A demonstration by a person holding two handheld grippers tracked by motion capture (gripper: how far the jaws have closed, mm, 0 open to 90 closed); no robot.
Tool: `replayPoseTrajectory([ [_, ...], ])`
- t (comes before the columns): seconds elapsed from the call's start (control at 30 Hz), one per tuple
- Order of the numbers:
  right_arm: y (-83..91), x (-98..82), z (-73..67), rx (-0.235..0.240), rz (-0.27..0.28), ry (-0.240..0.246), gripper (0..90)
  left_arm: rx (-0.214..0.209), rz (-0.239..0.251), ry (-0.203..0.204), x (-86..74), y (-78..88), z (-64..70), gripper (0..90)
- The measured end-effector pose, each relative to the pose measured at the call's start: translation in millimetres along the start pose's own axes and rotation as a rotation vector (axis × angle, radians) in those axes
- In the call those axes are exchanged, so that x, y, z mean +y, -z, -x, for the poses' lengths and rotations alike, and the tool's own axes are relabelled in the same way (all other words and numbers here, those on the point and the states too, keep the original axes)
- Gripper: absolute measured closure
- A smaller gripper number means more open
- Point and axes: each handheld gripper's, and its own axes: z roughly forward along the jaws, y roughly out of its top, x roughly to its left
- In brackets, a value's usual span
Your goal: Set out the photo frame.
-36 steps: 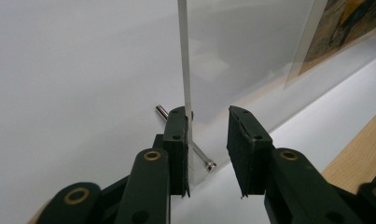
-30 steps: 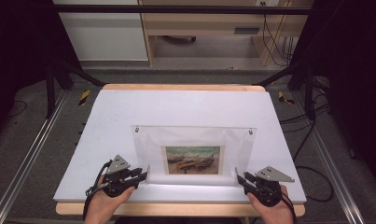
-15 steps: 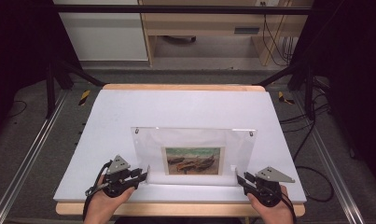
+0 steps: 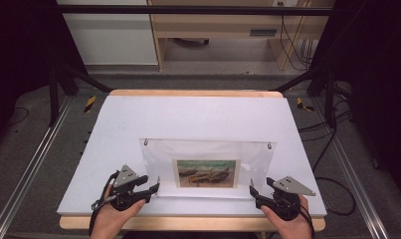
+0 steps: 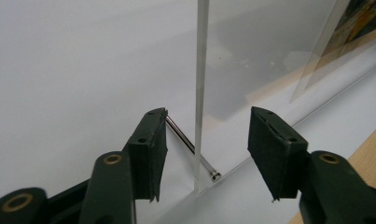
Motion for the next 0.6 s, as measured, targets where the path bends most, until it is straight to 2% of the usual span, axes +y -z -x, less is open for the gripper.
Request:
replayPoseTrajectory([
  [0.17,1.6,2.3,1.3,-0.01,0.007,0.018,19.5,0.01,0.035,0.001,2.2,5.6,-2.4,35.0],
  [0.33,7.2,0.6,7.2,-0.025,0.007,0.005,13.5,-0.005,0.066,0.005,1.3,12.1,-7.4,23.8],
  [0.4,9.7,-0.6,10.5,-0.028,0.01,0.001,12.0,-0.009,0.066,0.008,0.6,13.9,-9.6,19.6],
  [0.6,16.1,-4.2,18.7,-0.04,0.02,-0.005,8.4,0.017,0.061,-0.01,-1.6,18.5,-15.0,12.2],
])
